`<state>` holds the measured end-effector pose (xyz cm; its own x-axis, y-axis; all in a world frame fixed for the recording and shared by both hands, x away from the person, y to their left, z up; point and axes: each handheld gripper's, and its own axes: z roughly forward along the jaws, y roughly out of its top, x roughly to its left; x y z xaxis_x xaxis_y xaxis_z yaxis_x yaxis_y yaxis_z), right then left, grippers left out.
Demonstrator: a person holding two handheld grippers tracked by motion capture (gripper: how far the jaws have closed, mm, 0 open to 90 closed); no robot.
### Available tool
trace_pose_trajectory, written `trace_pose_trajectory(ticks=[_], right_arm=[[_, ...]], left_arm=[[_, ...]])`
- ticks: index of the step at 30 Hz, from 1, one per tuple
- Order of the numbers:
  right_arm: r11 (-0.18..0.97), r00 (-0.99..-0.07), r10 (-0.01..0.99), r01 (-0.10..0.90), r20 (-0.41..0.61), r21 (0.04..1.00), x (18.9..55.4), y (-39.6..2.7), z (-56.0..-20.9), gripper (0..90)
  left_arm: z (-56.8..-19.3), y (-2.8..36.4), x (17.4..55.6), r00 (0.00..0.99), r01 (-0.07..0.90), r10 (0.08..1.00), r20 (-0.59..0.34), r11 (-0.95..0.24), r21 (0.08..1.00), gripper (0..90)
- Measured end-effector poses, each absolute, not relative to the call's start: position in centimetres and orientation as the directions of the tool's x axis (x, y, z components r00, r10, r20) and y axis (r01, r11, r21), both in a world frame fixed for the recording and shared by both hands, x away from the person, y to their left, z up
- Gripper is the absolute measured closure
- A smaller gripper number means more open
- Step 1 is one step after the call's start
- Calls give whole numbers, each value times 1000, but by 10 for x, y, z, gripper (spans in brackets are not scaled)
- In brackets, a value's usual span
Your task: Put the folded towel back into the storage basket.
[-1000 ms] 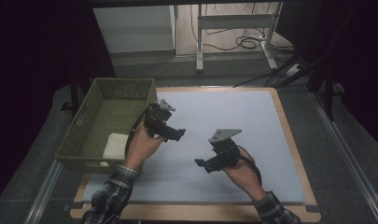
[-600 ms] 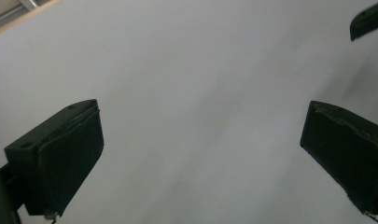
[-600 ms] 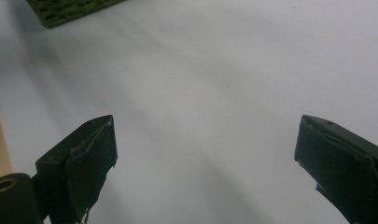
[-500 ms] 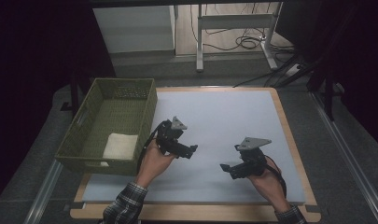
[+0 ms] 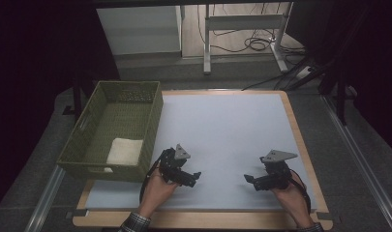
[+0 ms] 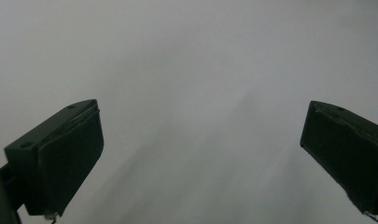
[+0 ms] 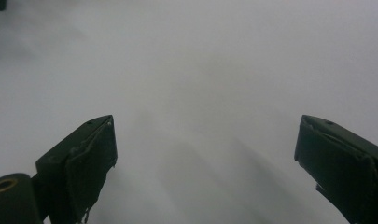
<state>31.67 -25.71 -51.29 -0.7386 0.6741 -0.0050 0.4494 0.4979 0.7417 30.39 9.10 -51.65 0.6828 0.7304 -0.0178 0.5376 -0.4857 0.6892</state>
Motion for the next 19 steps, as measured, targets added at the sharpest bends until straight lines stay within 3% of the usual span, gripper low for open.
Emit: trace_pose_trajectory(ticks=[8,10,19], right_arm=[[518,-718,696,474,-28,711,316,-268,-530,61],[522,-717,696,473,-34,710,315,-269,-531,60],[530,-718,695,468,-45,707,314,-267,-532,59]], left_arm=[[-541,96,299,669,571,744,-7,-507,646,0],[-544,100,300,659,585,750,-56,-466,664,0],[-548,101,297,658,563,752,-40,-457,688,0]])
